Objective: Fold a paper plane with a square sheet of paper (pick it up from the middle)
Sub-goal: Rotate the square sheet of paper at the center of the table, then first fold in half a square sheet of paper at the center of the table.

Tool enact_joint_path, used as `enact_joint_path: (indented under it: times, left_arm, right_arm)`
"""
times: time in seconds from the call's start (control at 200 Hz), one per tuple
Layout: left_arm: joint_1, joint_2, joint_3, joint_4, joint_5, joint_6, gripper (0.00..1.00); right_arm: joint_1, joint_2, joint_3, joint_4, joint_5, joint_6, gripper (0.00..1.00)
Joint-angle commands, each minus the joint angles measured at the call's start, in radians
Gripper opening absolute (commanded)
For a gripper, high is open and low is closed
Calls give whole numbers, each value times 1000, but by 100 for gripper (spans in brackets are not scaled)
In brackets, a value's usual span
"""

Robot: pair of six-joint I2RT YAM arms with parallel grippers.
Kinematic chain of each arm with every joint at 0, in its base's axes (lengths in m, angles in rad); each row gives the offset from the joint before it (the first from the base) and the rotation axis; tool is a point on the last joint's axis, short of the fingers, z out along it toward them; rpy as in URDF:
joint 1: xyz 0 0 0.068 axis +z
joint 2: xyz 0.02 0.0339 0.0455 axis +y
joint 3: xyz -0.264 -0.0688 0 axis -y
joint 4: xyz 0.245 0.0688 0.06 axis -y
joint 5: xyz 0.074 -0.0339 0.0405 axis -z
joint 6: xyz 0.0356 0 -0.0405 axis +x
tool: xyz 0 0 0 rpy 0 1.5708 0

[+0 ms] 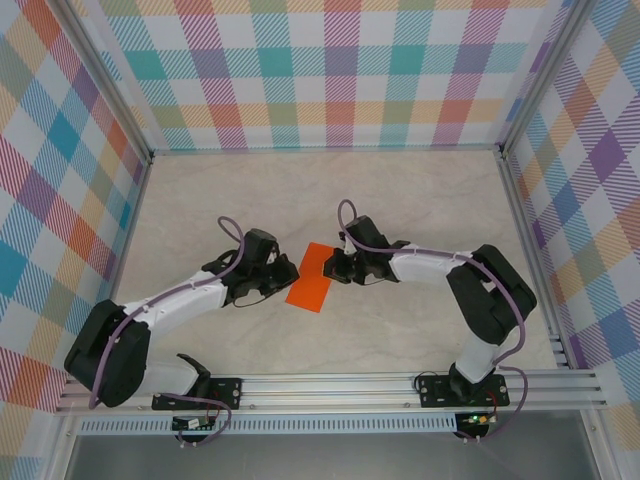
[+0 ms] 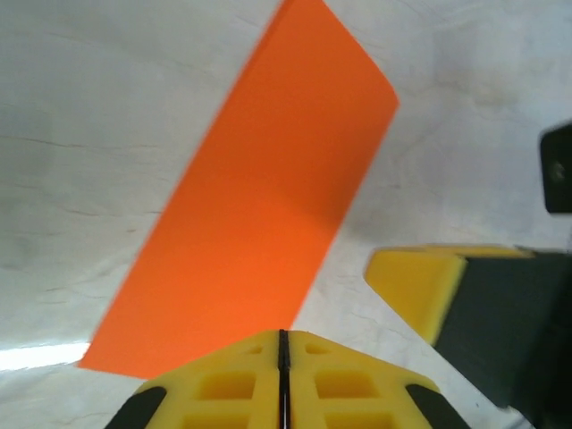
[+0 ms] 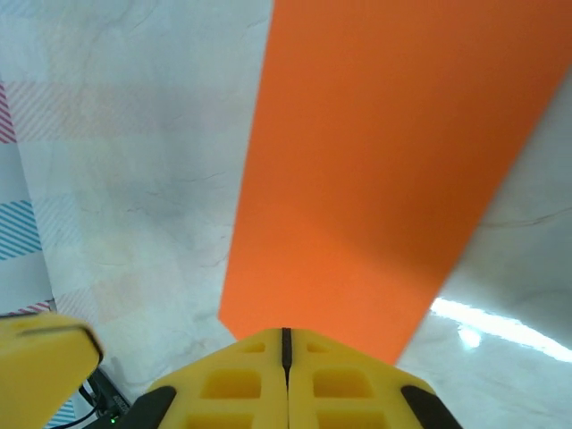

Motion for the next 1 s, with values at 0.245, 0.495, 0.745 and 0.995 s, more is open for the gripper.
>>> enact_joint_path:
  times: [0.245,0.495,0.745,0.995]
  left_arm:
    - [-77,229,56,169,123,-49,1]
    - [-93,299,63,197,158,-60,0]
    - [-112,349,67,181,146,-54,0]
    - [-112,360,26,120,108,-45,0]
  right_arm:
    - [-46,109,67,-33,-125,-117,0]
    - [-53,159,80,-36,-151,-126,0]
    - [-56,185,87,-42,-158,-137,0]
    - [-66,203,102,-85,-123,-171,0]
